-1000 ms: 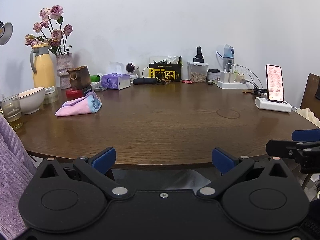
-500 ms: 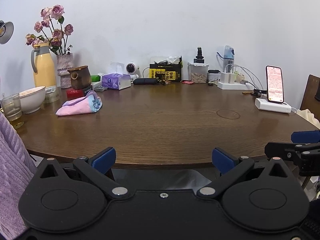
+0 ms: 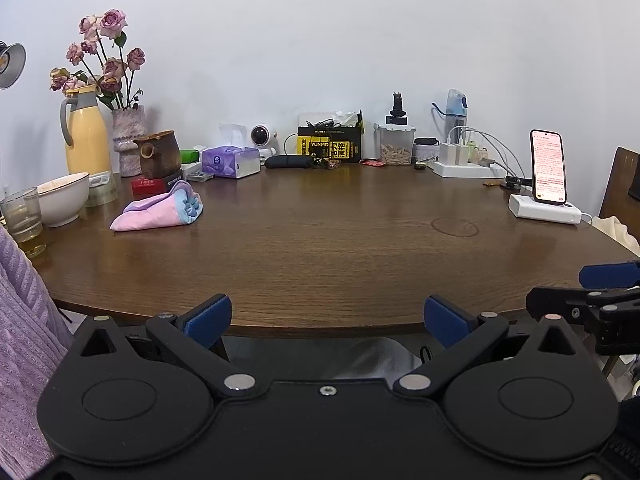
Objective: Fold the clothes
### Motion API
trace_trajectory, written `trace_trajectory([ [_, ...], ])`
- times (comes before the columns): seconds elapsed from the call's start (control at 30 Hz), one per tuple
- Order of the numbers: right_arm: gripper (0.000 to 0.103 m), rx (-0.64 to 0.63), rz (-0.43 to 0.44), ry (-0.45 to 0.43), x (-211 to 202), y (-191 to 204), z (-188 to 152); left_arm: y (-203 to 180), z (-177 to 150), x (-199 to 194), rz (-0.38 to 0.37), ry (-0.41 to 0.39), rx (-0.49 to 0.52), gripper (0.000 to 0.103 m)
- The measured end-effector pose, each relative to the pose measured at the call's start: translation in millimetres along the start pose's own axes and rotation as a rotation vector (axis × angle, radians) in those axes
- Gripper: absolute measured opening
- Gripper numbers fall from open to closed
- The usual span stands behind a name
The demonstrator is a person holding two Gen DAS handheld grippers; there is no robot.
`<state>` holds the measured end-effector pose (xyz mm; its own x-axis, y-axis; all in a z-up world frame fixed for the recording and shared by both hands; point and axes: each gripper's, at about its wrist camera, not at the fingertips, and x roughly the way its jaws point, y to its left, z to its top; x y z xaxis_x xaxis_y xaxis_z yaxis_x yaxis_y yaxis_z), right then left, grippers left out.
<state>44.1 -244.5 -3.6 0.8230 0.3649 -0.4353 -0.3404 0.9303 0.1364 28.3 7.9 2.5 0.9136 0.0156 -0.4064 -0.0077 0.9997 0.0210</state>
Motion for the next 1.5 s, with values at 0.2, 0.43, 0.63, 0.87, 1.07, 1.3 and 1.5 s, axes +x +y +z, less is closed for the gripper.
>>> trace_trajectory([
  [0.2,0.09,-0.001,-0.001,0.012,2.1,-0.7,-1.1,-1.8,-1.8,1.1,-0.009,0.014,0.006,0.103],
  [0.43,0.09,-0.002,0.004,0.019,1.3,-0.8,-4.8,-4.8,-3.0,1.9,-0.008,0.017,0.012,0.103],
  [0.63,0.09,-0.005,0.008,0.03,3.1,0.9,-6.0,-3.7,-3.9,2.4,-0.009,0.02,0.012,0.103],
  [0.87,0.09,-0.01,0.006,0.033,3.1,1.3,-5.4,-3.7,-4.0,3.2,-0.011,0.022,0.015,0.103],
  [1.07,0.09,-0.015,0.004,0.034,3.0,1.5,-4.8,-4.8,-2.8,4.1,-0.009,0.02,0.016,0.103],
  [1.3,0.09,-0.02,0.002,0.036,3.3,0.7,-5.1,-6.7,-1.2,3.9,-0.008,0.014,0.018,0.103],
  [1.5,0.09,-0.016,0.0,0.04,5.2,-1.9,-5.5,-6.5,-0.9,4.3,-0.006,0.015,0.017,0.103],
])
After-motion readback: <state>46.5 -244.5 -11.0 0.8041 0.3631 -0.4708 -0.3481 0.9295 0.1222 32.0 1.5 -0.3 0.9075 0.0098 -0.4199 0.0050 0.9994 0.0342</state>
